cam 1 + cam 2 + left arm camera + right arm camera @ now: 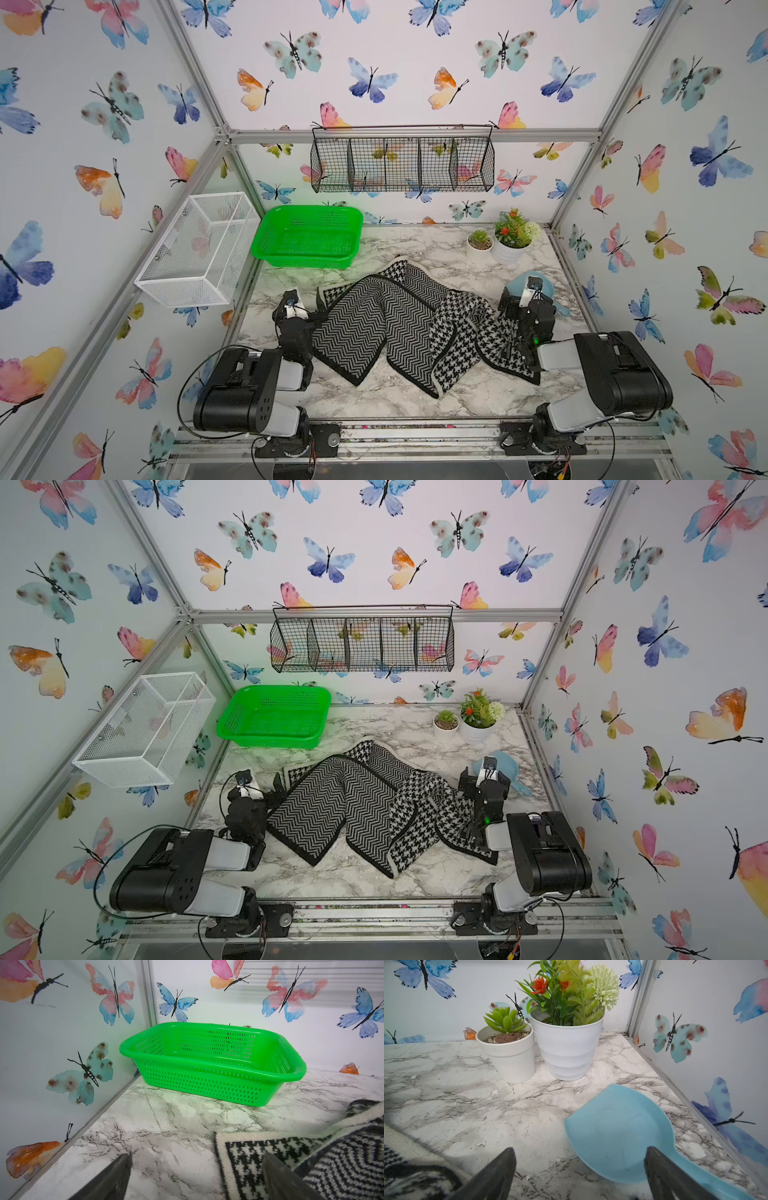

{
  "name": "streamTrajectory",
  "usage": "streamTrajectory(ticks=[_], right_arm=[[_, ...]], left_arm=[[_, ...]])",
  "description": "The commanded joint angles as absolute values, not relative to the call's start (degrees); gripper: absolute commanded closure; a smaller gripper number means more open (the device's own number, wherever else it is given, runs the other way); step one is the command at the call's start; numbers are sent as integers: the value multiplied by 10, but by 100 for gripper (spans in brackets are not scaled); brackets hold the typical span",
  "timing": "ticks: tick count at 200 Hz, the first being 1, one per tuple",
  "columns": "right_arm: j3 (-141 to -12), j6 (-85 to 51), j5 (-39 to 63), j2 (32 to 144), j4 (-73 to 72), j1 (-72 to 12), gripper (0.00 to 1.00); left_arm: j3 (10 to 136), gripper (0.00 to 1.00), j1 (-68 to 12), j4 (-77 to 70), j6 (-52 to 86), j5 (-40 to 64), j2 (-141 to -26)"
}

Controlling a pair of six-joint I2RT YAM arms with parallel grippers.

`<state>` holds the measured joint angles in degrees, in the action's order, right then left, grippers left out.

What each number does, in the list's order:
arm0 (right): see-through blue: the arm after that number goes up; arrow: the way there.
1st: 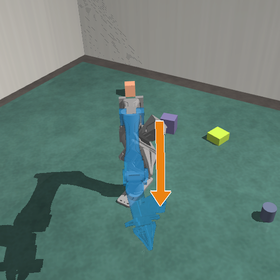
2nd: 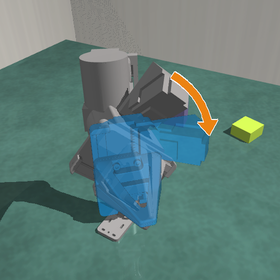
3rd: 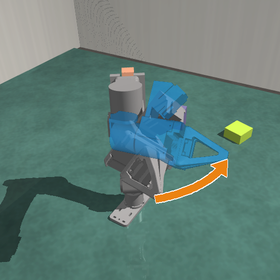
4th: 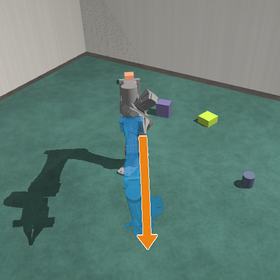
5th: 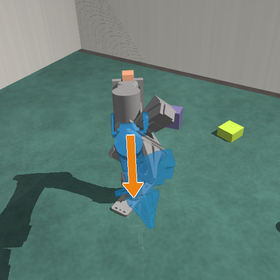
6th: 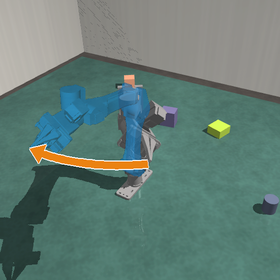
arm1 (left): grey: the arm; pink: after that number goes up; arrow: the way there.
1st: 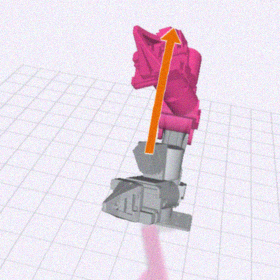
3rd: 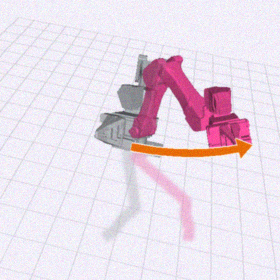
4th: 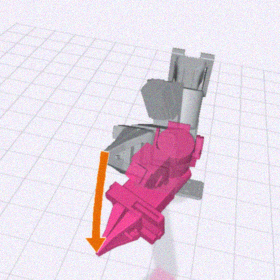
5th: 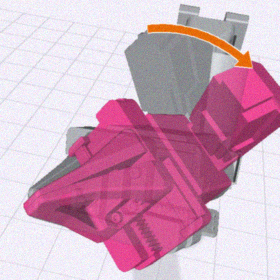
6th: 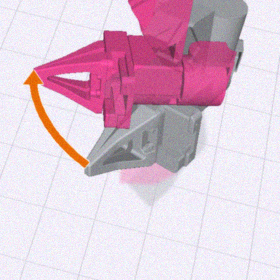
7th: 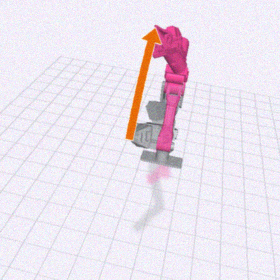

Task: Roll up the scarf and place it into the basket
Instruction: Flatten out the scarf at the center of the board.

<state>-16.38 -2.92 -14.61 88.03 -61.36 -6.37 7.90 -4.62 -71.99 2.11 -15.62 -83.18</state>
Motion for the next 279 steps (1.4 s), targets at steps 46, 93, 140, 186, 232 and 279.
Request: streamTrajectory(ticks=[46,93,140,186,232,279], right_arm=[[-174,-25,-155,889,-626,-66,2],[-174,-25,-155,889,-625,-66,2],[-175,-23,-156,888,-624,-66,2],[-168,-23,-158,884,-634,-66,0],[-183,-40,-213,816,-559,-69,0],[-290,-115,-327,753,-315,-75,0]], left_arm=[[85,2,-49,-732,15,-166,-836],[85,2,-49,-732,15,-167,-836],[87,2,-49,-729,16,-163,-835],[98,2,-44,-667,-27,-28,-808],[105,2,-23,-657,-13,3,-812],[134,2,-31,-609,-23,-15,-800]])
